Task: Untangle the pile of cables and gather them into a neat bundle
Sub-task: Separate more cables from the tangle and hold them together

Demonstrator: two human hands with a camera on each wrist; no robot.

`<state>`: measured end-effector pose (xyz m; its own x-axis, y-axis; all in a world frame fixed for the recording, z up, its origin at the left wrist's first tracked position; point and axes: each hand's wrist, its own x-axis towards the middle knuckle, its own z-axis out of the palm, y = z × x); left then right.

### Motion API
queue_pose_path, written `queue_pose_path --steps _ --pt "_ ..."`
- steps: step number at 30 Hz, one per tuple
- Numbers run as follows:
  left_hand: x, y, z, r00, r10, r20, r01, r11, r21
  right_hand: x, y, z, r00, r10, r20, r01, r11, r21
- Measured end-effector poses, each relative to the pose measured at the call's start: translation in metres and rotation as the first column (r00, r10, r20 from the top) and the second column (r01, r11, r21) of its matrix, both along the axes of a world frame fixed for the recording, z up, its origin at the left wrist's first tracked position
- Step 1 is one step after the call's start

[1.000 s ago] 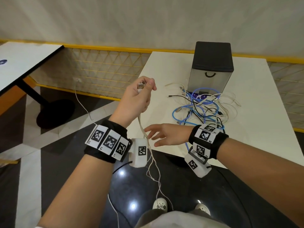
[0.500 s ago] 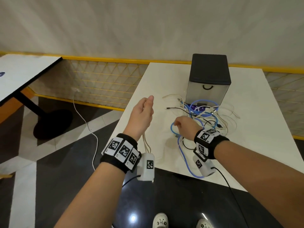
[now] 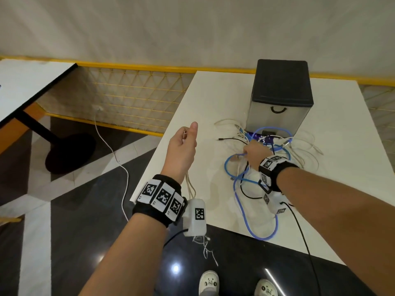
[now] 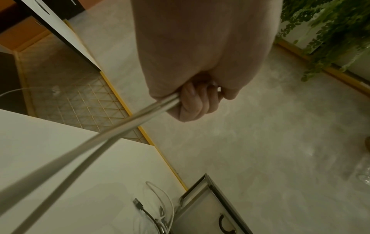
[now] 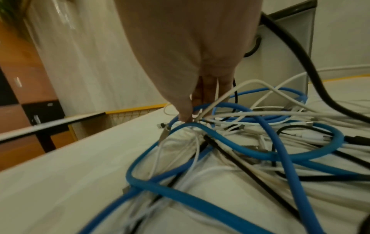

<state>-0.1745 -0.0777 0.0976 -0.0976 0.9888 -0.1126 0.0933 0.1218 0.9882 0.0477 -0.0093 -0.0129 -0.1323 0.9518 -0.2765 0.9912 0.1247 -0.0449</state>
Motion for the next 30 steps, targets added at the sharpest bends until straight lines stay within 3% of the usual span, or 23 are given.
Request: queue_pose_path --steps 3,6,8,13,19,21,24,26,28,30 --pt "0.001 0.004 -0.001 0.998 0.060 0.031 -0.059 0.998 -0.027 0.002 -0.002 0.007 0.943 -0.122 -0.311 0.158 0.983 0.093" --pt "0.009 0.007 0.000 0.995 0.078 0.064 -0.077 0.997 -0.017 0.001 -0.017 0.030 0.764 -0.101 -0.637 0.272 0.946 0.175" --pt "0.019 0.008 0.003 0.996 0.063 0.071 -0.063 0.998 0.005 -0.004 -0.032 0.053 0.625 -0.039 -0.779 0.283 0.942 0.181" --pt "0.061 0.012 0.012 0.988 -0.066 0.140 0.054 0.995 0.086 -0.015 -0.069 0.086 0.447 0.089 -0.890 0.231 0.950 0.211" --pt "0.094 0.020 0.018 0.981 -0.193 0.012 0.190 0.974 0.121 -0.010 -0.084 0.092 0.339 0.152 -0.928 0.231 0.943 0.239" --pt "0.095 0.024 0.021 0.984 -0.179 -0.006 0.178 0.972 0.152 -0.004 -0.084 0.087 0.355 0.148 -0.923 0.187 0.956 0.226" --pt "0.091 0.034 0.032 0.994 -0.086 0.060 0.072 0.973 0.218 0.014 -0.083 0.063 0.547 0.133 -0.826 0.037 0.982 0.183" --pt "0.083 0.041 0.043 0.984 -0.019 0.175 -0.023 0.972 0.236 0.032 -0.082 0.045 0.652 0.130 -0.747 -0.012 0.987 0.161" --pt "0.072 0.046 0.054 0.949 -0.004 0.316 -0.076 0.968 0.240 0.049 -0.076 0.037 0.755 0.084 -0.651 0.014 0.990 0.143" --pt "0.065 0.046 0.062 0.910 -0.068 0.409 -0.026 0.975 0.221 0.059 -0.066 0.046 0.779 0.012 -0.627 0.081 0.989 0.120"
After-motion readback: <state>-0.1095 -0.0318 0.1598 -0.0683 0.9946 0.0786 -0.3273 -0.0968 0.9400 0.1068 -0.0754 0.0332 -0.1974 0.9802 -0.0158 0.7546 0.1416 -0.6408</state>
